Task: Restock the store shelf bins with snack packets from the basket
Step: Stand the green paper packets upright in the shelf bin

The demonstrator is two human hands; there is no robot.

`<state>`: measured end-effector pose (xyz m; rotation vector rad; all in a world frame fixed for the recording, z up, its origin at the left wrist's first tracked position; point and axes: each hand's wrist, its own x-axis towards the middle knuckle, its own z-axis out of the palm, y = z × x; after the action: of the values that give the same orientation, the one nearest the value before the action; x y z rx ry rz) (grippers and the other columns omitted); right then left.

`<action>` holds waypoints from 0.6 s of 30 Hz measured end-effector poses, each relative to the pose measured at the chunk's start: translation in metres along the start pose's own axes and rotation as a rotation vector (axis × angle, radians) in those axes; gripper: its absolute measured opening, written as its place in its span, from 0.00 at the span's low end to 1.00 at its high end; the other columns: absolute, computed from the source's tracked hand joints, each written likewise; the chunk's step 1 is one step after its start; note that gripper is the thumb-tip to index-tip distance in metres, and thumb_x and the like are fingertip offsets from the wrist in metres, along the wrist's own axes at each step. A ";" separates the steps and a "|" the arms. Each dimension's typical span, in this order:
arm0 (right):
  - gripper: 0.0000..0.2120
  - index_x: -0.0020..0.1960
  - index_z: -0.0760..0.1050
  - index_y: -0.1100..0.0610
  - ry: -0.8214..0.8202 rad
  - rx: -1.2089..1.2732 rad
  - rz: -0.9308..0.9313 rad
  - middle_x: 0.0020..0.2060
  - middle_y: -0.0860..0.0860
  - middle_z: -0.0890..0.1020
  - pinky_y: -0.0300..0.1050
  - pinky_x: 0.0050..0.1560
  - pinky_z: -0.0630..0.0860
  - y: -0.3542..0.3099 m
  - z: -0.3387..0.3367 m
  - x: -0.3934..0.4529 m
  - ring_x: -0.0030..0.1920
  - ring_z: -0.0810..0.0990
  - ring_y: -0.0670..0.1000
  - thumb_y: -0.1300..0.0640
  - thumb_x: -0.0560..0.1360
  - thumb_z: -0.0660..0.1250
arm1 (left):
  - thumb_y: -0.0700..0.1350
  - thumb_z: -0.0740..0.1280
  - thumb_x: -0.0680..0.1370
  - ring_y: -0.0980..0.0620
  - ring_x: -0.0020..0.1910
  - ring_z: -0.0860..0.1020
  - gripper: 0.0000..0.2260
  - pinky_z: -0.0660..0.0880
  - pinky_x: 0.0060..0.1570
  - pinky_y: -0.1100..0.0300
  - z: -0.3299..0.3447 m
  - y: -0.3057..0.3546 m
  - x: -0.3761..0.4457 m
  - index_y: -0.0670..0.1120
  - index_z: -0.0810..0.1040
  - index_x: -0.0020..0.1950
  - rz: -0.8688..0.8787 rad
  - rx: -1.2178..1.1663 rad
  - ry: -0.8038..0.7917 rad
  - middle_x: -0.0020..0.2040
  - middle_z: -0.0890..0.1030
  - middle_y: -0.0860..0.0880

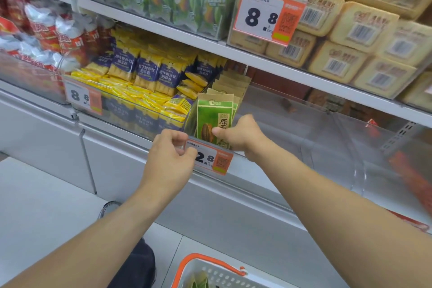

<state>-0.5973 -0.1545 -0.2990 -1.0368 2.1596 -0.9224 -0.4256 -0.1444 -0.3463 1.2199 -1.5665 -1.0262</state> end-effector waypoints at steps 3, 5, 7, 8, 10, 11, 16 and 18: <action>0.27 0.62 0.76 0.59 -0.124 -0.043 0.020 0.54 0.55 0.83 0.51 0.50 0.81 -0.001 0.010 0.006 0.51 0.81 0.56 0.49 0.69 0.78 | 0.41 0.68 0.75 0.60 0.43 0.76 0.10 0.69 0.40 0.66 0.001 0.000 0.001 0.48 0.74 0.55 -0.003 0.008 0.003 0.55 0.77 0.48; 0.26 0.61 0.76 0.60 -0.126 -0.075 0.010 0.52 0.56 0.83 0.47 0.42 0.78 -0.004 0.011 0.006 0.46 0.80 0.55 0.48 0.69 0.78 | 0.41 0.68 0.75 0.60 0.43 0.76 0.10 0.68 0.39 0.68 0.001 -0.001 0.001 0.48 0.74 0.55 -0.005 0.011 0.000 0.55 0.77 0.48; 0.27 0.61 0.75 0.61 -0.118 -0.093 0.017 0.50 0.56 0.82 0.44 0.37 0.74 -0.006 0.008 0.005 0.43 0.78 0.54 0.49 0.70 0.78 | 0.41 0.68 0.76 0.61 0.43 0.76 0.10 0.68 0.38 0.68 0.001 -0.001 0.001 0.48 0.74 0.55 -0.010 0.011 -0.007 0.55 0.77 0.48; 0.27 0.61 0.73 0.62 -0.106 -0.094 0.027 0.47 0.55 0.80 0.44 0.35 0.73 -0.007 0.008 0.005 0.41 0.77 0.53 0.49 0.70 0.78 | 0.41 0.68 0.76 0.61 0.43 0.76 0.09 0.68 0.38 0.68 0.001 -0.001 0.001 0.49 0.74 0.55 -0.013 0.010 -0.009 0.55 0.77 0.49; 0.30 0.62 0.72 0.62 -0.068 -0.103 0.020 0.47 0.54 0.78 0.45 0.36 0.74 -0.007 0.007 0.003 0.41 0.76 0.53 0.49 0.69 0.80 | 0.41 0.68 0.76 0.60 0.43 0.76 0.09 0.68 0.37 0.68 0.000 -0.002 0.001 0.49 0.74 0.55 -0.016 0.007 -0.009 0.55 0.77 0.49; 0.33 0.63 0.70 0.62 -0.051 -0.101 0.013 0.50 0.54 0.78 0.47 0.40 0.77 -0.005 0.007 0.002 0.45 0.78 0.54 0.49 0.68 0.80 | 0.41 0.68 0.76 0.60 0.43 0.76 0.09 0.68 0.37 0.68 0.000 -0.002 0.001 0.49 0.74 0.55 -0.015 0.006 -0.009 0.55 0.77 0.48; 0.35 0.67 0.63 0.57 0.089 -0.053 -0.071 0.62 0.55 0.77 0.53 0.54 0.77 -0.002 0.006 -0.006 0.60 0.78 0.57 0.51 0.69 0.80 | 0.41 0.68 0.76 0.60 0.43 0.76 0.09 0.68 0.38 0.68 0.001 -0.001 0.001 0.49 0.74 0.56 -0.021 0.002 -0.016 0.55 0.76 0.48; 0.33 0.65 0.63 0.55 0.137 -0.030 -0.125 0.61 0.53 0.78 0.50 0.51 0.76 0.001 0.006 -0.009 0.58 0.79 0.55 0.52 0.69 0.80 | 0.41 0.68 0.76 0.60 0.42 0.76 0.09 0.68 0.37 0.69 0.000 -0.001 0.001 0.49 0.75 0.56 -0.022 0.000 -0.014 0.55 0.76 0.48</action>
<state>-0.5885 -0.1483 -0.3015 -1.1648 2.2475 -1.0488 -0.4260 -0.1456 -0.3471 1.2347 -1.5671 -1.0503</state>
